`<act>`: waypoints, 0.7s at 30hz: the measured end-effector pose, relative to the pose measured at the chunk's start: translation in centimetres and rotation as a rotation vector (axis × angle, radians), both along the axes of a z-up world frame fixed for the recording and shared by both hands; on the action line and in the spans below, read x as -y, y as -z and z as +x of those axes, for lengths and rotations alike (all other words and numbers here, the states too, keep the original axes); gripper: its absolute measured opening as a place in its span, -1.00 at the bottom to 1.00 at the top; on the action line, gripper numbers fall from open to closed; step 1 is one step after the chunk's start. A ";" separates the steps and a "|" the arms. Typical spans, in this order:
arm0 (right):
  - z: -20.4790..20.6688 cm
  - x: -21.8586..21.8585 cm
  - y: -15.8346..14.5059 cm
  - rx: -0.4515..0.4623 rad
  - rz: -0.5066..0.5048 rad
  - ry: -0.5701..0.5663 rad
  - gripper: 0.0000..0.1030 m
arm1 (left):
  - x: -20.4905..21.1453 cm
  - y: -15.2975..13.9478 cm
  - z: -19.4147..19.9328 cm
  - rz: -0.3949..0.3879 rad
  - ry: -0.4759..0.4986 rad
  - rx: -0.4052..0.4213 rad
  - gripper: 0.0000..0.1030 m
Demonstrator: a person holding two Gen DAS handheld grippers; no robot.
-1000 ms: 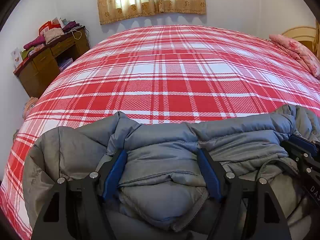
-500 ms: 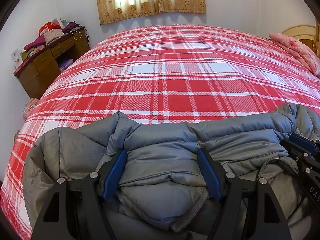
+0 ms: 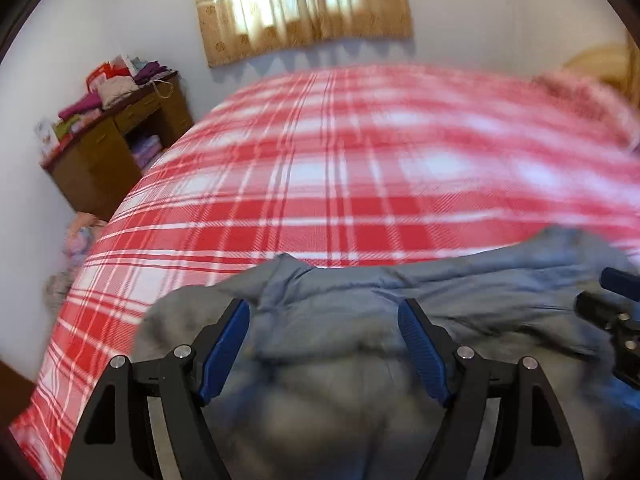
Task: Fold large clothes
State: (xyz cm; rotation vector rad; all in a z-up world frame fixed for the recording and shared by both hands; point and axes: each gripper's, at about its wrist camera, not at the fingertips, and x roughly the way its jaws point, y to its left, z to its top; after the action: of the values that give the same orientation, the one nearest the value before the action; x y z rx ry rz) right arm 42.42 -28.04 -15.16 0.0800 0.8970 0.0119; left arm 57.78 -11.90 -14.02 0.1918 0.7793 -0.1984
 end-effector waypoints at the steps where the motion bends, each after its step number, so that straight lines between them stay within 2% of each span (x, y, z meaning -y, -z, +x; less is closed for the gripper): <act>1: -1.2 0.8 -0.8 0.015 -0.007 0.003 0.37 | -1.2 -1.2 -1.5 -0.016 0.002 0.017 0.50; 3: -4.2 2.5 -1.6 0.008 -0.020 0.010 0.37 | -3.9 -2.9 -5.7 -0.011 0.010 0.046 0.50; 6: -9.4 4.5 -1.1 -0.041 0.016 0.002 0.38 | -7.5 -2.9 -11.5 0.012 0.018 0.064 0.51; 8: -14.1 5.2 -0.2 -0.069 0.005 -0.019 0.45 | -10.5 -1.6 -16.3 0.050 0.006 0.039 0.51; 11: -19.1 6.3 0.5 -0.095 0.003 -0.012 0.49 | -14.2 0.4 -21.6 0.045 -0.017 -0.027 0.51; 13: -22.9 7.4 0.6 -0.097 0.032 0.018 0.50 | -16.6 1.7 -25.2 0.038 -0.032 -0.056 0.51; 15: -25.6 7.9 0.4 -0.089 0.035 0.055 0.53 | -18.1 2.7 -28.2 0.072 -0.044 -0.064 0.51; 17: -28.5 8.1 0.1 -0.076 0.046 0.082 0.57 | -19.0 3.4 -30.5 0.082 -0.053 -0.069 0.51; 21: -33.2 7.7 0.3 -0.071 0.060 0.116 0.62 | -21.2 4.8 -33.9 0.032 -0.082 -0.108 0.51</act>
State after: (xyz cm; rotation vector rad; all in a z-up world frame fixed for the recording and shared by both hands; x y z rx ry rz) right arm 9.26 -35.73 -15.50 0.1896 0.9614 -0.0723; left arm 23.84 9.32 -18.78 0.1804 0.8966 -0.1190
